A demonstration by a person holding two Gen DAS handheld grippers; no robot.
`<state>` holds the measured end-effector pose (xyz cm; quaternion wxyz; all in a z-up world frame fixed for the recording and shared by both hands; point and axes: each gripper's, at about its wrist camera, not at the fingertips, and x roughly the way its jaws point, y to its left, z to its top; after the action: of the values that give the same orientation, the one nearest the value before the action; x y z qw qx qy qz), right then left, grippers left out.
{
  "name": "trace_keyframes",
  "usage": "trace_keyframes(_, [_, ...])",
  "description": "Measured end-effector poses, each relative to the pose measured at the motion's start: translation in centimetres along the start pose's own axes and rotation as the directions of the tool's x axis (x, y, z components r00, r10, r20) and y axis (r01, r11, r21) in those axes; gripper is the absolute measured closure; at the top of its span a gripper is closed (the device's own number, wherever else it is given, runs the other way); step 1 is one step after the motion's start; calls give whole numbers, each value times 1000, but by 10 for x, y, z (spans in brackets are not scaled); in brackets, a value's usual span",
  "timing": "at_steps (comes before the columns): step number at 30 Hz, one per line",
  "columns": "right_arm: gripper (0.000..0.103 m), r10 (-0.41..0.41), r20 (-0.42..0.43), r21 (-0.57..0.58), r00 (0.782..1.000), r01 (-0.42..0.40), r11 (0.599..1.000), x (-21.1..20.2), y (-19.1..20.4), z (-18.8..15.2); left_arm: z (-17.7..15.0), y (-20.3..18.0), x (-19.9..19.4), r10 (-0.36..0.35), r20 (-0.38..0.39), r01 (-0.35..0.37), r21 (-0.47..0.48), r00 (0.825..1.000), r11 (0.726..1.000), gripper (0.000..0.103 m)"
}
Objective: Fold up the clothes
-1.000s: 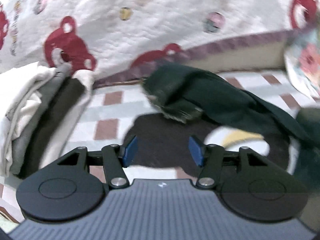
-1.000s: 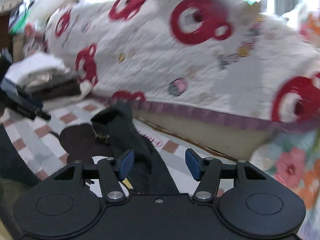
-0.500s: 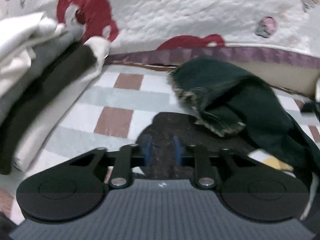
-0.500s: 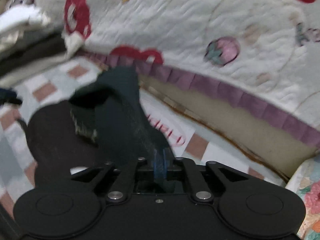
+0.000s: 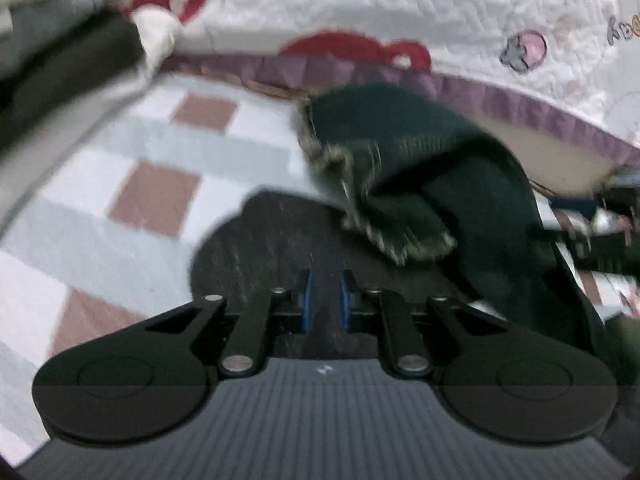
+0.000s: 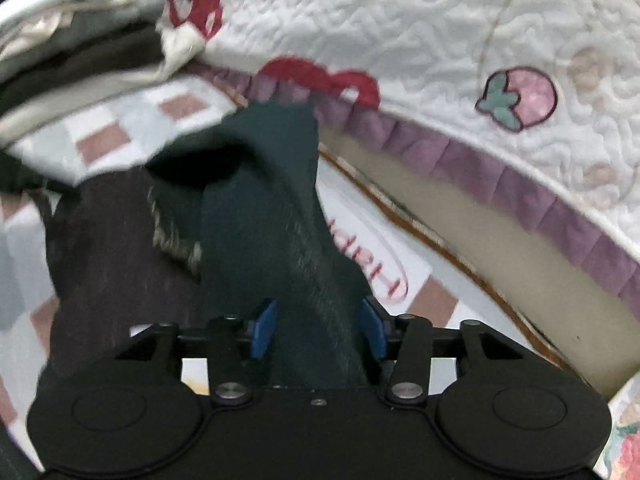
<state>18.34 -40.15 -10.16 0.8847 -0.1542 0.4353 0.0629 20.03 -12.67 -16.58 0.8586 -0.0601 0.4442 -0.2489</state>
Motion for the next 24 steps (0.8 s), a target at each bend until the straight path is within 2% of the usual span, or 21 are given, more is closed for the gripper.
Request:
trace_keyframes(1, [42, 4, 2, -5, 1000, -4, 1000, 4, 0, 4, -1, 1, 2, -7, -4, 7, -5, 1000, 1000, 89])
trace_keyframes(4, [42, 18, 8, -14, 1000, -18, 1000, 18, 2, 13, 2, 2, 2, -31, 15, 31, -20, 999, 999, 89])
trace_keyframes(6, [85, 71, 13, 24, 997, -72, 997, 26, 2, 17, 6, 5, -5, -62, 35, 63, -38, 997, 997, 86])
trace_keyframes(7, [94, 97, 12, 73, 995, -97, 993, 26, 1, 19, 9, 7, -9, -82, 41, 84, -49, 996, 995, 85])
trace_keyframes(9, [93, 132, 76, 185, 988, -144, 972, 12, 3, 18, 13, 12, -20, -133, 56, 137, -90, 990, 986, 77])
trace_keyframes(10, [93, 165, 134, 233, 977, -193, 953, -2, 7, 15, 15, 16, -27, -170, 64, 176, -119, 983, 977, 74])
trace_keyframes(11, [93, 197, 188, 274, 962, -245, 930, -17, 12, 12, 16, 19, -32, -215, 70, 224, -155, 974, 962, 66])
trace_keyframes(12, [93, 231, 234, 303, 944, -297, 905, -31, 19, 8, 16, 24, -34, -271, 67, 279, -204, 960, 938, 57])
trace_keyframes(13, [93, 253, 260, 305, 932, -328, 894, -44, 30, 3, 15, 29, -36, -330, 64, 335, -257, 942, 906, 55])
trace_keyframes(16, [94, 271, 265, 236, 925, -335, 912, -72, 70, -10, 6, 40, -28, -433, 53, 417, -395, 900, 818, 54])
trace_keyframes(18, [94, 256, 241, 228, 936, -311, 923, -78, 87, -19, -2, 42, -19, -473, 25, 431, -457, 881, 778, 53])
trace_keyframes(20, [94, 231, 216, 221, 949, -278, 935, -80, 96, -24, -8, 43, -12, -496, 9, 435, -496, 868, 752, 53])
trace_keyframes(21, [94, 231, 211, 218, 950, -276, 936, -82, 98, -25, -10, 43, -10, -496, 1, 426, -513, 868, 745, 52])
trace_keyframes(24, [93, 251, 202, 210, 947, -293, 933, -86, 103, -26, -11, 47, -8, -467, -9, 388, -541, 884, 746, 51])
